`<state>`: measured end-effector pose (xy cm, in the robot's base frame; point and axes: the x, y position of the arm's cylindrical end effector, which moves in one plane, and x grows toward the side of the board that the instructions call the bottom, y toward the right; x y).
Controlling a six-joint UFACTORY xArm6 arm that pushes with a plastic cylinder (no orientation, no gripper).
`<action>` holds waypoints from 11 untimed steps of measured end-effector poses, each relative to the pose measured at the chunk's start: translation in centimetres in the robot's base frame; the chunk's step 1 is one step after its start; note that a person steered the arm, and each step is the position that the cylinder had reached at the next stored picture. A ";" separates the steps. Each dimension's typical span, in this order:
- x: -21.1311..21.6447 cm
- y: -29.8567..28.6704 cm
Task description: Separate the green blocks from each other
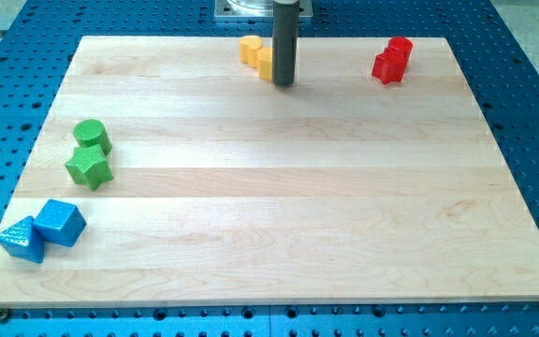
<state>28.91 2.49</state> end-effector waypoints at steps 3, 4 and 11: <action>7.3 -1.0; 6.7 -1.9; 17.9 -25.9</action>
